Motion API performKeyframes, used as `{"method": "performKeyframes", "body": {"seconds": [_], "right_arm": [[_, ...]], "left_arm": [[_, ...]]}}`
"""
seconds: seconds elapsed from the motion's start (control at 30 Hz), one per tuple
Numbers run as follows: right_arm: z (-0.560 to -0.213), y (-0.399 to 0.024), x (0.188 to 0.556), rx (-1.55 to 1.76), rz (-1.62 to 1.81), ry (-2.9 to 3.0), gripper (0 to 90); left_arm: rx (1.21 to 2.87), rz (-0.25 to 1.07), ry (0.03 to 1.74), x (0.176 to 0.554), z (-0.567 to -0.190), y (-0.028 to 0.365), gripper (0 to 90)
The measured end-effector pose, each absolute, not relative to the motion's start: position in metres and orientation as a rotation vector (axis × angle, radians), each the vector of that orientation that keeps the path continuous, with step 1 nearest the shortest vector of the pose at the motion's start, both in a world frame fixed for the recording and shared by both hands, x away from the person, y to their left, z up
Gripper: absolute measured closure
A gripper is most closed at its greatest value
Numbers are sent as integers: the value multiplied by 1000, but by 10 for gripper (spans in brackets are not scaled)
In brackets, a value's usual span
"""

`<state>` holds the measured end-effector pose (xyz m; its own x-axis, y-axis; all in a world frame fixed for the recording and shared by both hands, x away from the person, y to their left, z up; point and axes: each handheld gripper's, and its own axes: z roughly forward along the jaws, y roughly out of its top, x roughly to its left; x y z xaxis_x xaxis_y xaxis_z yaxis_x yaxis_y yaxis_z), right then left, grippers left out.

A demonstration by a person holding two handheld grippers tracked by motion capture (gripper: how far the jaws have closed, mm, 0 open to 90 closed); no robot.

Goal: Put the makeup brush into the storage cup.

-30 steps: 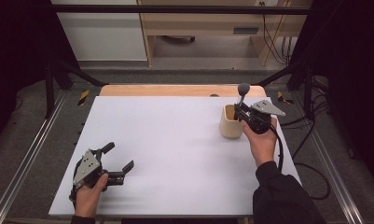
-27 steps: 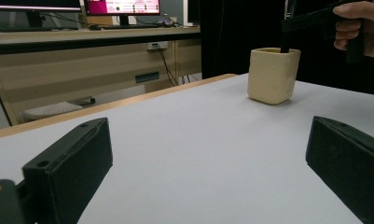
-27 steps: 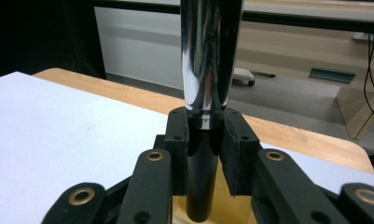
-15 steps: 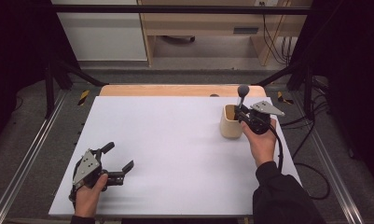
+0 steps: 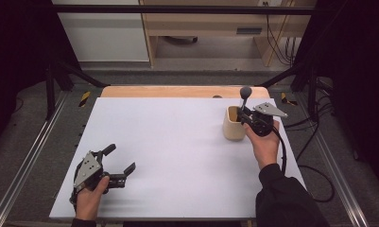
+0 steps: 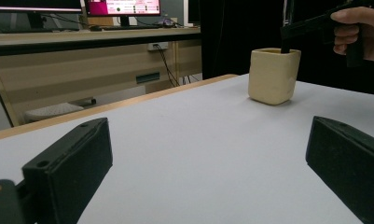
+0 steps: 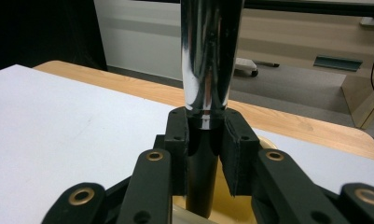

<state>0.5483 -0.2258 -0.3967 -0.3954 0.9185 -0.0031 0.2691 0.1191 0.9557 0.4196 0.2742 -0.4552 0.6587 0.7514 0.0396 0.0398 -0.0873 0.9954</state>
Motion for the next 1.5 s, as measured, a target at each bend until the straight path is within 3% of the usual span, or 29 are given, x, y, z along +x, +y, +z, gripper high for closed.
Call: {"method": "performKeyframes", "body": {"seconds": [0.07, 0.1, 0.13, 0.23, 0.27, 0.37, 0.5, 0.77, 1.5], "right_arm": [[-397, -225, 548, 1166, 1291, 1759, 738], [-395, -225, 546, 1163, 1292, 1746, 637], [-395, -225, 546, 1163, 1292, 1746, 637], [-386, -226, 537, 1162, 1308, 1720, 386], [-383, -226, 534, 1157, 1299, 1710, 342], [-379, -226, 528, 1131, 1306, 1708, 321], [-373, -224, 522, 1119, 1309, 1731, 217], [-375, -219, 523, 1122, 1290, 1755, 136], [-374, -216, 520, 1102, 1271, 1797, 64]], "left_arm": [[1564, 674, 675, 420, -455, 274, 0], [1570, 676, 672, 419, -455, 274, 0], [1570, 676, 672, 419, -455, 274, 0], [1568, 677, 673, 420, -455, 274, 0], [1568, 677, 673, 420, -455, 274, 0], [1568, 675, 674, 420, -455, 274, 0], [1568, 678, 673, 419, -455, 273, 0], [1567, 679, 674, 420, -455, 275, 0], [1566, 682, 677, 420, -455, 275, 0]]}}
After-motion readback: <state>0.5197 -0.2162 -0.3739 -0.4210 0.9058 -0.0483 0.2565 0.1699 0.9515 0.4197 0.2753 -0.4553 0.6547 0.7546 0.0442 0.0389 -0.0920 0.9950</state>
